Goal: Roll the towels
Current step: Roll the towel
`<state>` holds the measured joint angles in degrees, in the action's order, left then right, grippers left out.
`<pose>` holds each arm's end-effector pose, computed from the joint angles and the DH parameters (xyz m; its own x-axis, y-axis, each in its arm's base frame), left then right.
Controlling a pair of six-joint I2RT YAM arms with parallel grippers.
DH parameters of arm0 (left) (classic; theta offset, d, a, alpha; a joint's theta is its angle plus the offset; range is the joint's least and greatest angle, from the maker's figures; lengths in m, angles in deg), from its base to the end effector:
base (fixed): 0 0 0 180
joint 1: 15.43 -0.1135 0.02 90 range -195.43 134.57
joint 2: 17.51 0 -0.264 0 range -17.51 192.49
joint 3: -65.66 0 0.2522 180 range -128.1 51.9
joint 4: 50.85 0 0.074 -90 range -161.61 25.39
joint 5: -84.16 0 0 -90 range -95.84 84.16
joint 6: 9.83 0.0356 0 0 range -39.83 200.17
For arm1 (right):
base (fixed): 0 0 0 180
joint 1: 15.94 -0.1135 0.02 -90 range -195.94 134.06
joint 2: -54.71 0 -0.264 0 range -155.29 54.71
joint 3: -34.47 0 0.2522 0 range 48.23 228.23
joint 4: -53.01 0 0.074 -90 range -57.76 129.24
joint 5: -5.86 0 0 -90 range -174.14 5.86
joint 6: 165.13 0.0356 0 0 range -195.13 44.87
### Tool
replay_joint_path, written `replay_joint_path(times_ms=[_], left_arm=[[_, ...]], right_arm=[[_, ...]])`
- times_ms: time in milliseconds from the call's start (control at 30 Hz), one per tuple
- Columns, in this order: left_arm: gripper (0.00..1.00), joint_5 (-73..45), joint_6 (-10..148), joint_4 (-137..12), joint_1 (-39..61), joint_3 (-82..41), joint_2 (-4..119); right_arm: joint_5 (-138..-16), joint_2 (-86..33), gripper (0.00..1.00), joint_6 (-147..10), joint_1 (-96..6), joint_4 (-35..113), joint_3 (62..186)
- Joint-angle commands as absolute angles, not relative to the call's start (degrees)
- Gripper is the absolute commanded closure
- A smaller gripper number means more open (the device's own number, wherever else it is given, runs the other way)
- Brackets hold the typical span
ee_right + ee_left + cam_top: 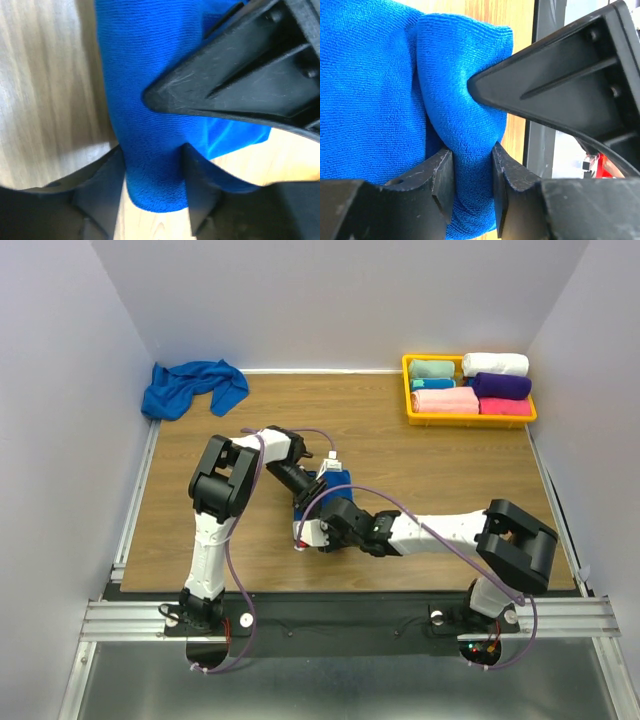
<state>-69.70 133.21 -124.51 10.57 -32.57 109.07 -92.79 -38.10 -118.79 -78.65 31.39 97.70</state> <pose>0.3281 -0.1956 0.1180 -0.5084 0.6396 -0.5765 0.7176 -0.0553 -0.6942 0.1518 0.2825 0.1676 0.3182 -0.8718 -0.3724 -0.8510 -0.0896 -0.5174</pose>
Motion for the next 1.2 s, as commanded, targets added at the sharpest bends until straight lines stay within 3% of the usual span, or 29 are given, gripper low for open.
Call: replay_joint_path(times_ms=[0, 100, 267, 433, 700, 833, 1167], left_arm=[[0.56, -59.19, 137.38, -122.96, 10.15, -32.13, 110.19], [0.50, -59.80, 137.83, -123.67, 9.62, -32.04, 108.01], [0.33, -60.42, 138.26, -125.42, 7.16, -31.95, 104.13], [0.09, -59.98, 139.49, -127.79, 0.06, -34.05, 101.84], [0.06, -60.33, 139.50, -127.28, -11.64, -35.91, 97.55], [0.05, -59.19, 136.25, -119.40, -17.79, -33.54, 91.84], [0.01, -53.13, 127.63, -92.94, -20.09, -10.70, 61.55]], right_arm=[[-90.92, -39.24, 0.64, -117.24, -78.51, 33.27, 95.69], [-87.14, -38.19, 0.99, -115.74, -77.38, 31.08, 95.78], [-77.21, -37.75, 0.99, -114.33, -74.12, 23.70, 99.29], [-72.21, -37.84, 1.00, -114.25, -72.01, 18.16, 101.14], [-64.73, -41.34, 0.99, -111.09, -69.65, 9.55, 107.37], [-57.71, -46.00, 0.99, -108.89, -67.35, 3.31, 115.00], [-38.38, -61.55, 0.99, -106.59, -59.72, -16.62, 133.90]])
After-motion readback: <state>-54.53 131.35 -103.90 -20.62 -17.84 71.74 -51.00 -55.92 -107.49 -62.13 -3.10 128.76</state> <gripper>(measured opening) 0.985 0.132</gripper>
